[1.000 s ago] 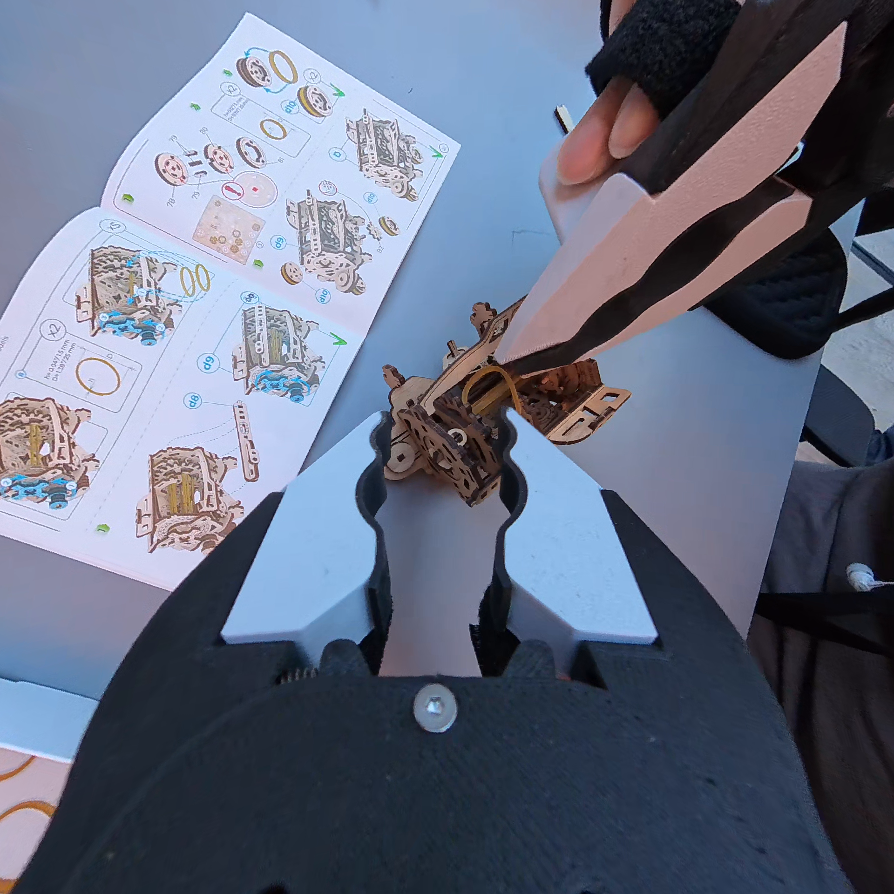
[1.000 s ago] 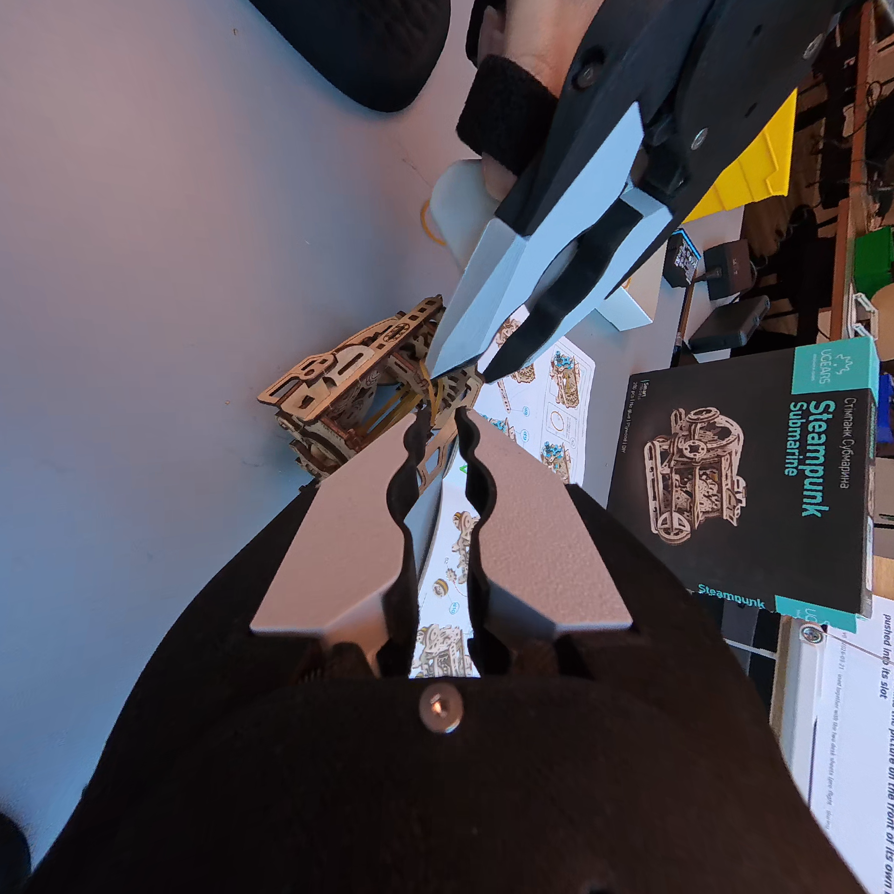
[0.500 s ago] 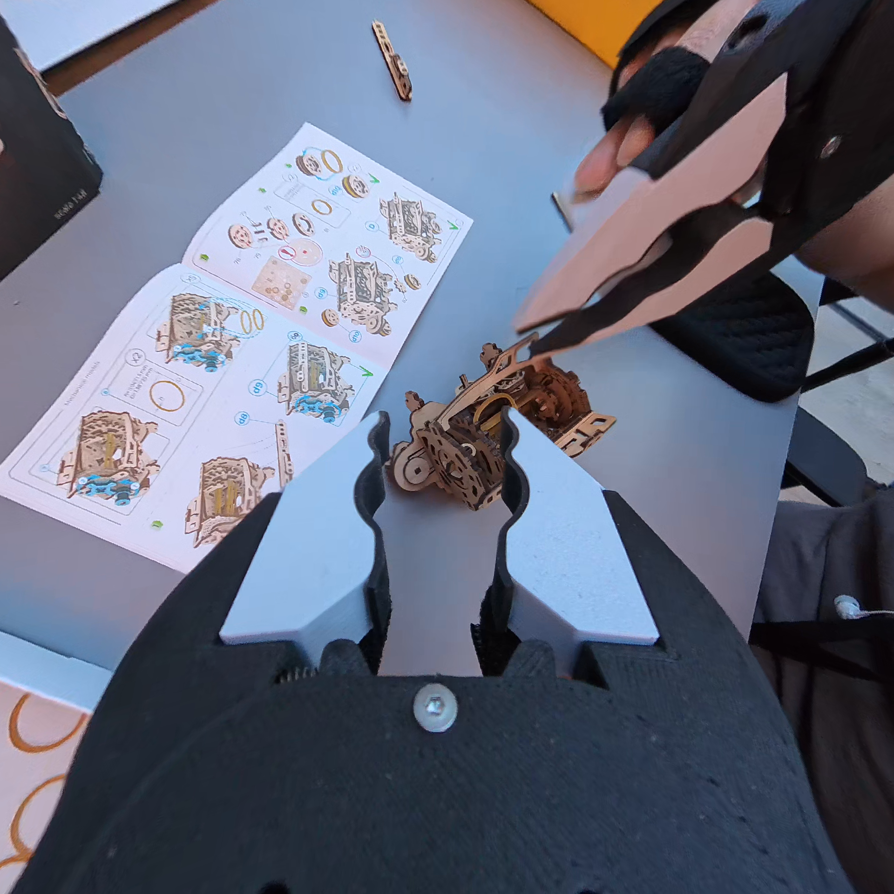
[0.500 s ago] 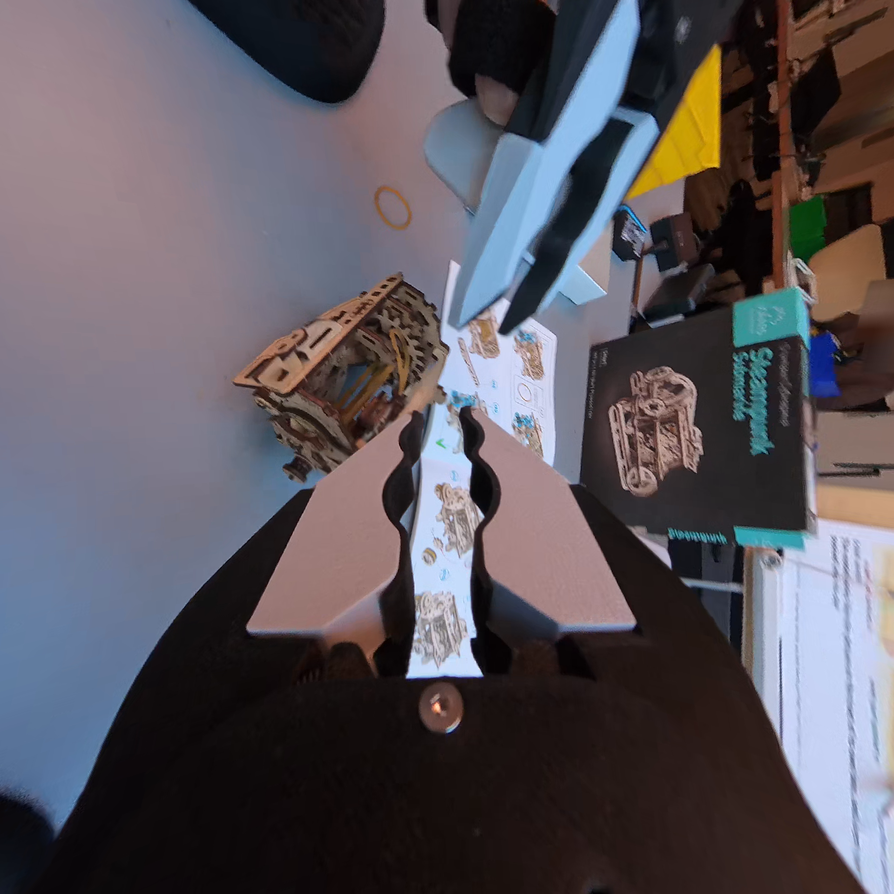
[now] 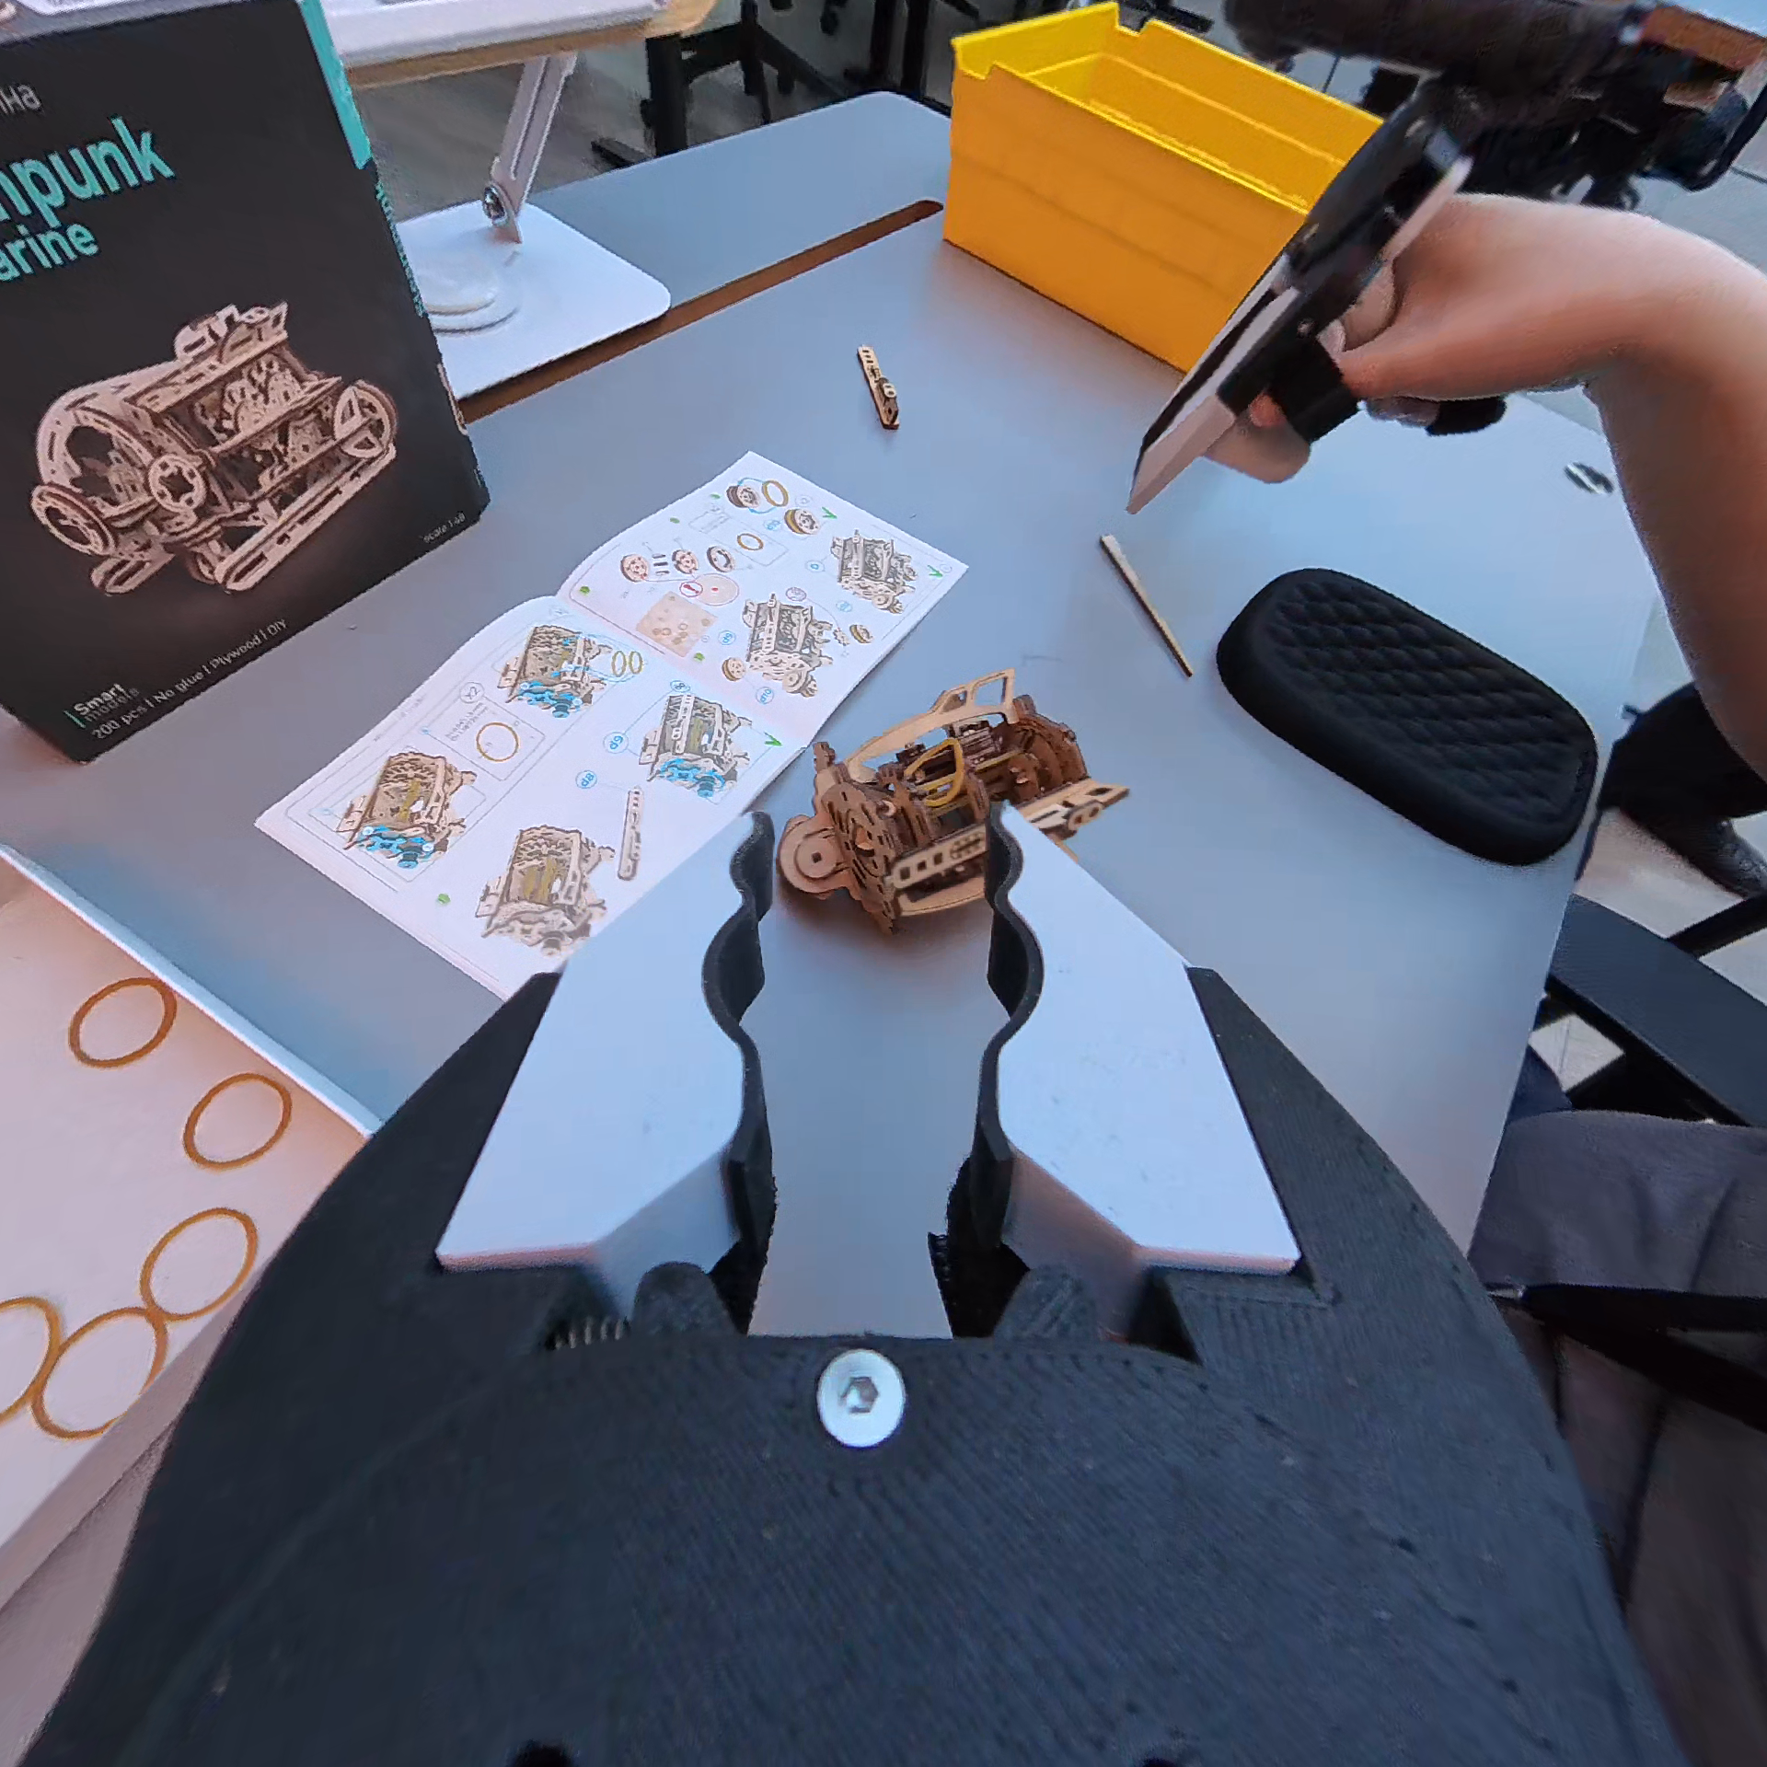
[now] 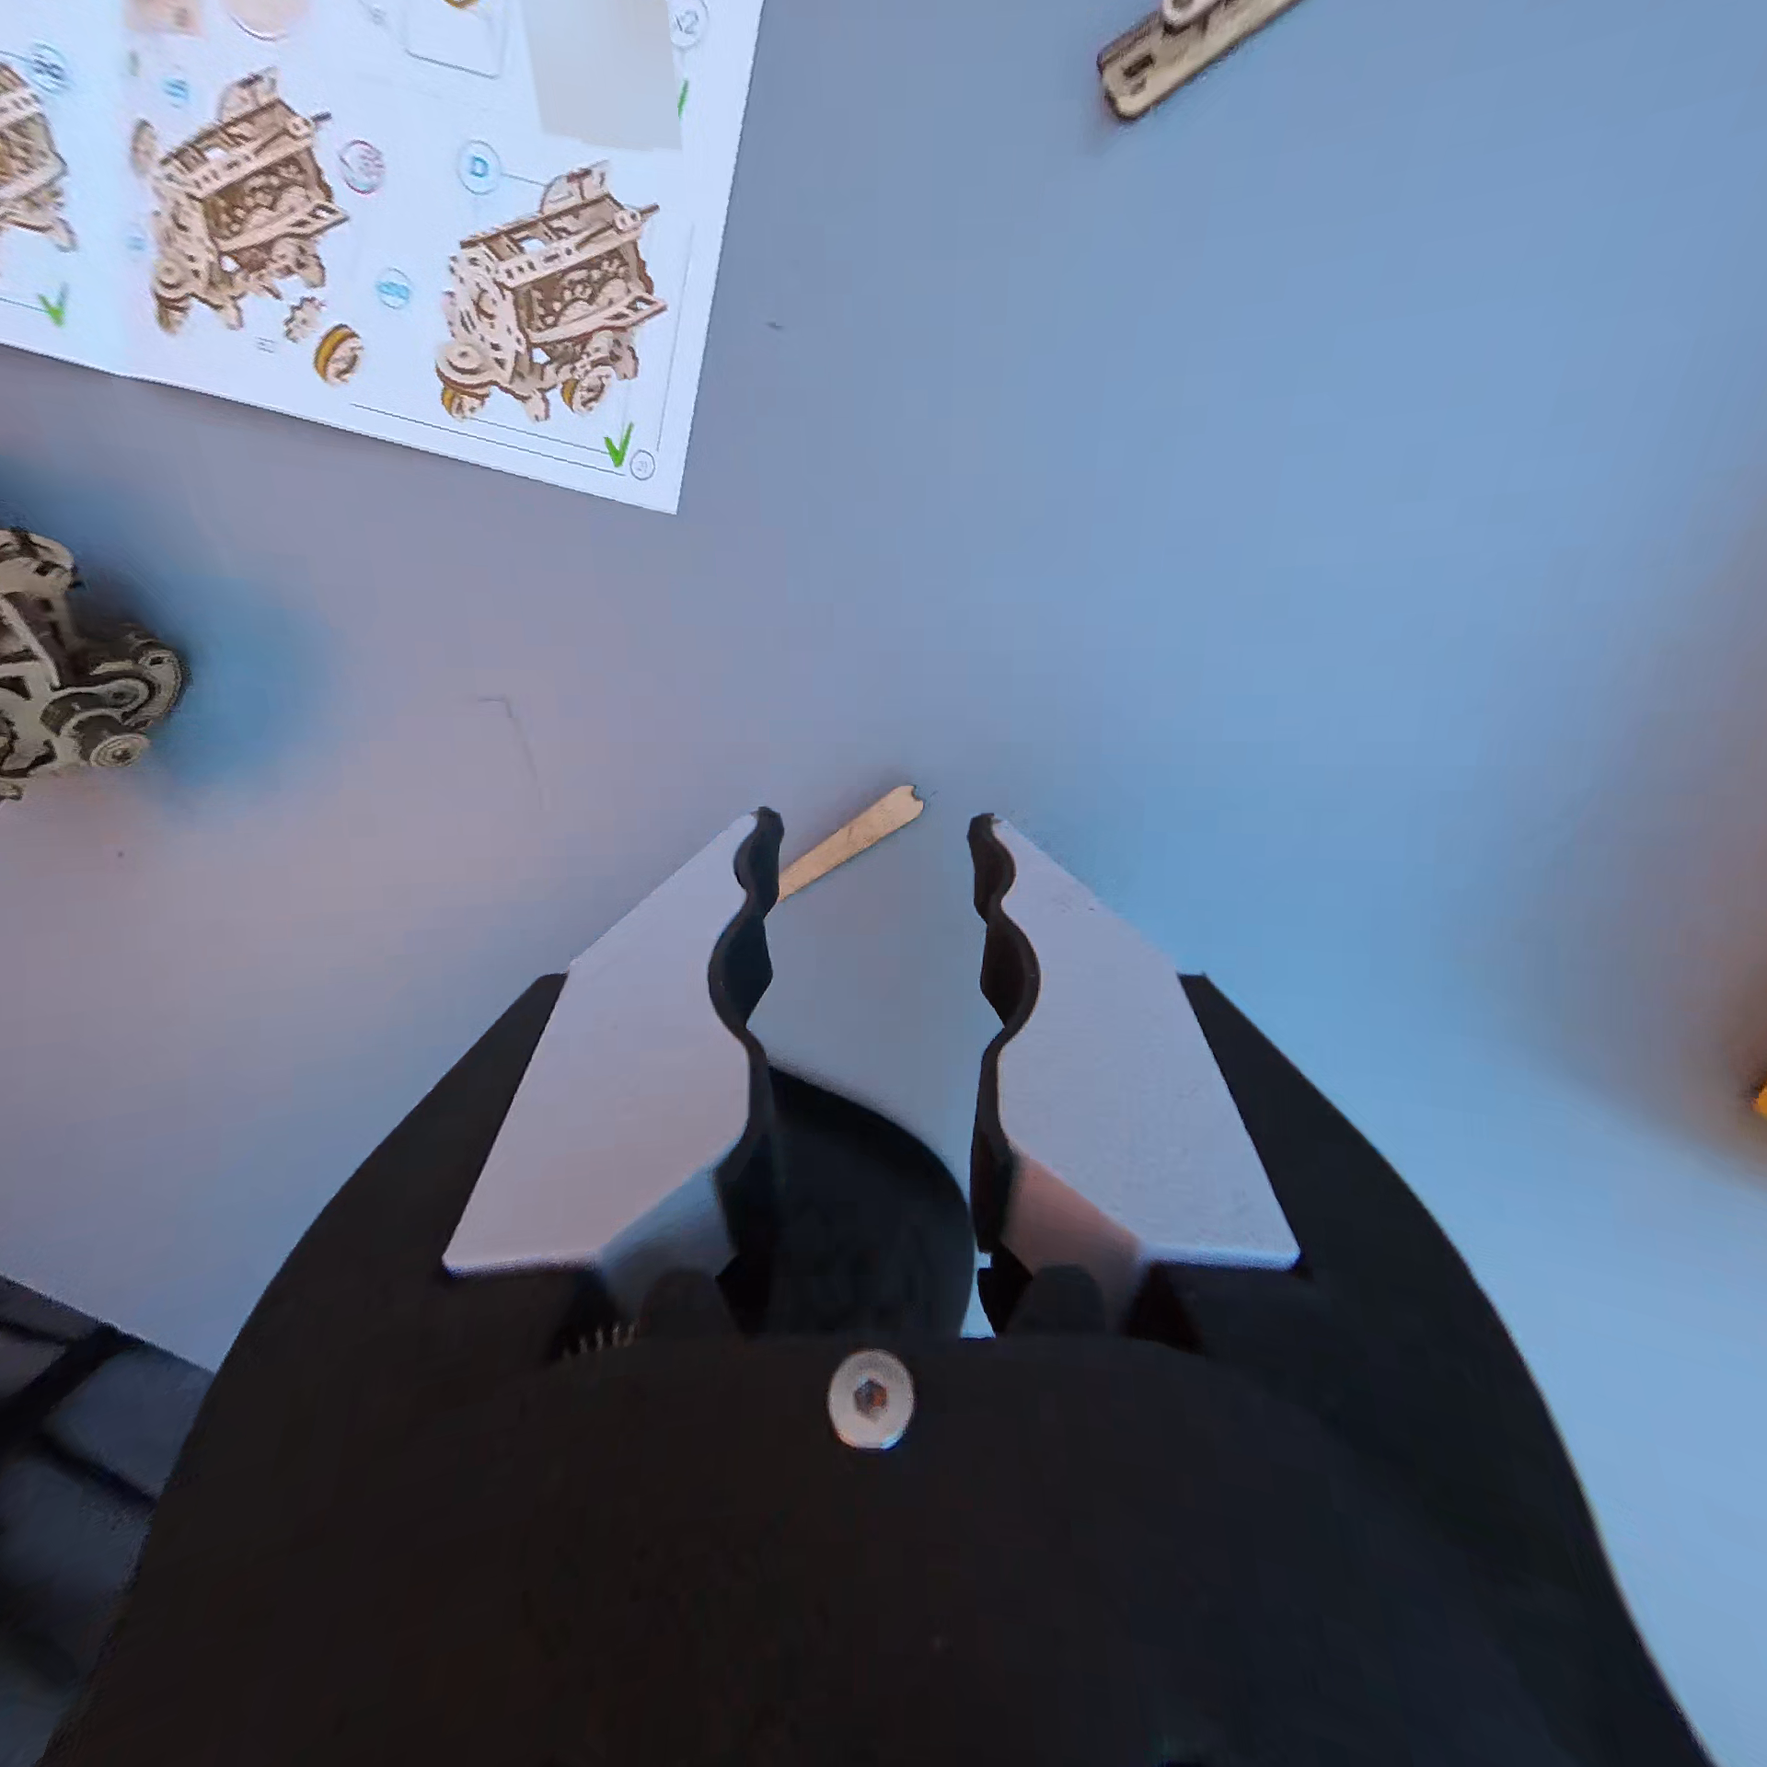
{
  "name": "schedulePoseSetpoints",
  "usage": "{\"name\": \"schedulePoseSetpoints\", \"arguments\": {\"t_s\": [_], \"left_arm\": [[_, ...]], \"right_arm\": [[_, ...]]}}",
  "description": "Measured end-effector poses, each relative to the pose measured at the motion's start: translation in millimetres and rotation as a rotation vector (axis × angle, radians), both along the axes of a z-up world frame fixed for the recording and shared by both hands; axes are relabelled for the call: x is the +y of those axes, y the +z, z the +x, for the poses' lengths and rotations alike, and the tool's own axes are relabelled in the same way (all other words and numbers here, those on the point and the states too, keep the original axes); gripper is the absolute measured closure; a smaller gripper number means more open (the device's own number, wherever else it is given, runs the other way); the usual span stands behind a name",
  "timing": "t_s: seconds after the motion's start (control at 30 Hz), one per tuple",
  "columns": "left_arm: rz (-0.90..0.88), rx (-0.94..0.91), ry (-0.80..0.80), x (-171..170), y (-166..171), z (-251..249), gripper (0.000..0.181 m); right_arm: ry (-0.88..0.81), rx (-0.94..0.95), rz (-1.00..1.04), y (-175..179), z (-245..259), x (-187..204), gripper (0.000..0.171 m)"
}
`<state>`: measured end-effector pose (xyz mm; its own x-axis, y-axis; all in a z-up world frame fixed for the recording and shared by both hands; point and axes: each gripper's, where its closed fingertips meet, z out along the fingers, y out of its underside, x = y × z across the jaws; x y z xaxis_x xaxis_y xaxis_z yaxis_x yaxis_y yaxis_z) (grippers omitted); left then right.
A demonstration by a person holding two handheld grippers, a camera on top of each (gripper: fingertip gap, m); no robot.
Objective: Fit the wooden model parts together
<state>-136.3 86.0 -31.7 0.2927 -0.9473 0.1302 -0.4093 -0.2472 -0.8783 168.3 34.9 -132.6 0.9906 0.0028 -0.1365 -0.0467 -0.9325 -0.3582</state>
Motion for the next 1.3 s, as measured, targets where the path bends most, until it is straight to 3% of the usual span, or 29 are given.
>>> {"name": "schedulePoseSetpoints", "arguments": {"t_s": [0.13, 0.4, 0.47, 0.63, 0.8, 0.93, 1.0, 1.13, 1.3], "left_arm": [[0.026, -0.014, -0.039, -28, 1, 0, 0.139], [0.033, -0.098, -0.068, -52, 17, -8, 0.14], [0.037, -0.113, -0.054, -52, 20, -12, 0.14], [-0.009, -0.191, -0.049, -60, 29, -14, 0.141], [-0.104, -0.339, -0.141, -84, 46, 17, 0.141], [-0.092, -0.384, -0.225, -97, 48, 72, 0.136], [-0.105, -0.422, -0.281, -107, 52, 99, 0.137], [-0.209, -0.532, -0.417, -131, 67, 129, 0.142], [-0.177, -0.535, -0.448, -138, 67, 144, 0.149]], "right_arm": [[-0.121, 0.006, -0.111, -17, -6, -7, 0.133], [-0.17, -0.142, -0.214, -33, -10, -15, 0.146], [-0.149, -0.151, -0.189, -33, -10, -10, 0.162], [-0.11, -0.034, -0.001, -26, -25, 5, 0.165], [0.038, 0.12, 0.512, 56, -64, 16, 0.165], [0.196, 0.47, 0.915, 149, -116, -6, 0.166], [0.269, 0.619, 1.01, 178, -135, -22, 0.166], [0.39, 0.795, 1.093, 201, -159, -45, 0.166], [0.436, 0.934, 1.149, 210, -162, -63, 0.166]]}}
